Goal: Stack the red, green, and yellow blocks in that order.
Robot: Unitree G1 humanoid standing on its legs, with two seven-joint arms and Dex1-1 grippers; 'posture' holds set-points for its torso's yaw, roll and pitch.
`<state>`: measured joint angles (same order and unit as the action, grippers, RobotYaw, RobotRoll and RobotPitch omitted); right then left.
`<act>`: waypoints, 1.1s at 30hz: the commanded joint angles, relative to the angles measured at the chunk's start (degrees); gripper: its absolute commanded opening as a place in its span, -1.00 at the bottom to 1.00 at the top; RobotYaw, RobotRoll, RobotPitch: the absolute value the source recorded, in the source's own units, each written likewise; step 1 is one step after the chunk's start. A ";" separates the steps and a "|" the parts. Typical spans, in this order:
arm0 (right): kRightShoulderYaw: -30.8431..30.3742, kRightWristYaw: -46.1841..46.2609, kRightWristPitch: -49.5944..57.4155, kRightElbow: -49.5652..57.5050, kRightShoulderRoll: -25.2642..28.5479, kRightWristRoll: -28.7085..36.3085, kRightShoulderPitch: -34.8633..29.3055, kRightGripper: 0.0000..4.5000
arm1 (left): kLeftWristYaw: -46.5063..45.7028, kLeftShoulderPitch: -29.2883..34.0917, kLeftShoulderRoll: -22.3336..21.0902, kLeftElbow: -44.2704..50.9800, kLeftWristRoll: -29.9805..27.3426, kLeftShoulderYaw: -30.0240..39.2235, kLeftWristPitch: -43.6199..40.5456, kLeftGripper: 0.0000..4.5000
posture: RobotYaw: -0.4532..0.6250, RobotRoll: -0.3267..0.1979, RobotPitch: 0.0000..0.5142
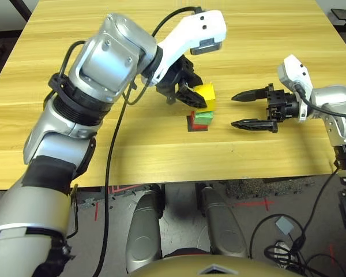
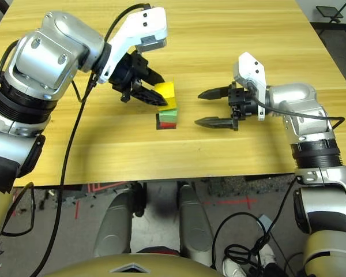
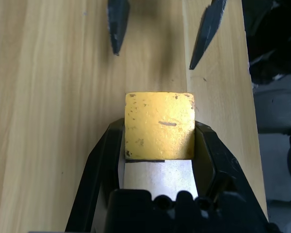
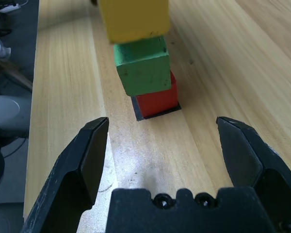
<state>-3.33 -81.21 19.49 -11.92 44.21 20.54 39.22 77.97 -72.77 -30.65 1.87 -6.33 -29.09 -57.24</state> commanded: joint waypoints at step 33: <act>11.60 9.96 4.02 -9.38 0.39 4.68 4.18 1.00 | -11.19 -0.22 -7.18 -10.39 -11.50 23.58 -6.40 0.99 | -0.06 0.51 -0.08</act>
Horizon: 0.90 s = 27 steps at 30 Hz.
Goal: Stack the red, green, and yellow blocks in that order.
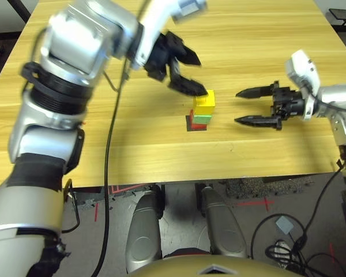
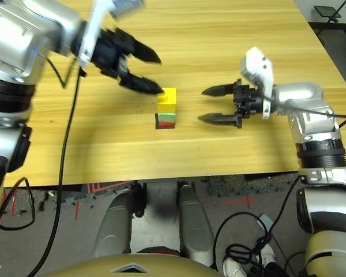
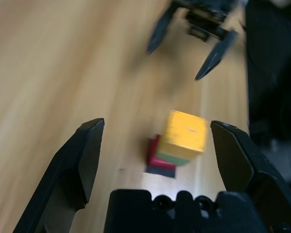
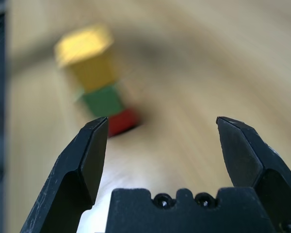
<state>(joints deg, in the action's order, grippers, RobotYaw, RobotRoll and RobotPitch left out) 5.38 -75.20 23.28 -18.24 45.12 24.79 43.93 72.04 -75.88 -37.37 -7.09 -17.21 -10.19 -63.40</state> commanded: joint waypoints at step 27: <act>19.63 38.85 -41.28 -49.49 2.24 -7.16 -3.08 1.00 | -53.43 50.50 19.92 -8.68 5.37 28.97 62.79 0.99 | -0.11 0.10 0.00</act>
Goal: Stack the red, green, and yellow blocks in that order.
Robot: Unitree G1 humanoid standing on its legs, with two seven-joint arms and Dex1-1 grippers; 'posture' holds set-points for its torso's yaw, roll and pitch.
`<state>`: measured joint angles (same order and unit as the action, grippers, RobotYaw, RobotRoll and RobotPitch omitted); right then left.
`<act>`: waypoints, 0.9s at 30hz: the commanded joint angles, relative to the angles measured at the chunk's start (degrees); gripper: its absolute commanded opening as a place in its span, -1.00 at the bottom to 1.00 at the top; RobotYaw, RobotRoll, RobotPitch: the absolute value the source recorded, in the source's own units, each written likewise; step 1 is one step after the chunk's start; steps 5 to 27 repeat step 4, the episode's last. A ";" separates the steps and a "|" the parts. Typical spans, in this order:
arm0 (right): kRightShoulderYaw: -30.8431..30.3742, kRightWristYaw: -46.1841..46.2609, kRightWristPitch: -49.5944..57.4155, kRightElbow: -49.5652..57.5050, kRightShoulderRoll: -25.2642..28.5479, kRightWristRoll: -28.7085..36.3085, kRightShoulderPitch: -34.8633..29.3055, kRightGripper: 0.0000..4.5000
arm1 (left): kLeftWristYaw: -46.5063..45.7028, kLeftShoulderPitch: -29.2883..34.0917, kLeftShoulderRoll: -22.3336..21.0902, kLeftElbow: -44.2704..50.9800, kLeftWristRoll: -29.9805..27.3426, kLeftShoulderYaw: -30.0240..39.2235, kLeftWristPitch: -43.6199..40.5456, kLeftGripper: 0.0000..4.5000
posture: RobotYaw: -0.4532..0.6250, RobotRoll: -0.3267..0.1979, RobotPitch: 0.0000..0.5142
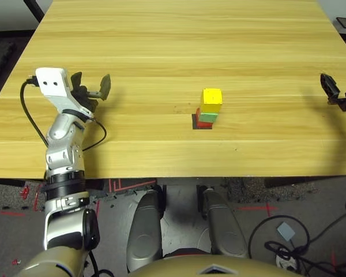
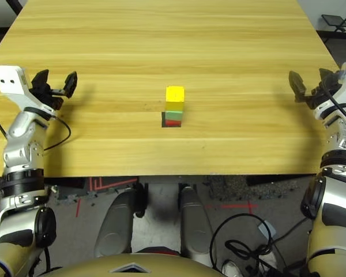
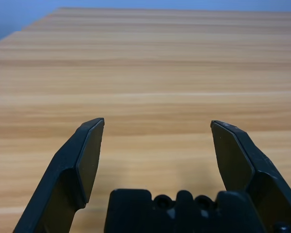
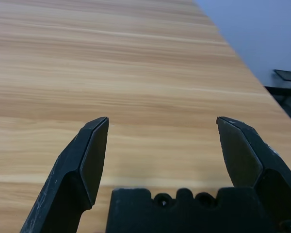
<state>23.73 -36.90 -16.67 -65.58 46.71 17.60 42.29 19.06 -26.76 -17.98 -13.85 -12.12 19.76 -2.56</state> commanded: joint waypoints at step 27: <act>1.52 0.65 -1.49 -2.93 0.16 0.15 -1.78 1.00 | -0.94 1.22 0.99 -2.85 0.34 -2.15 3.29 0.99 | -0.10 0.11 -0.01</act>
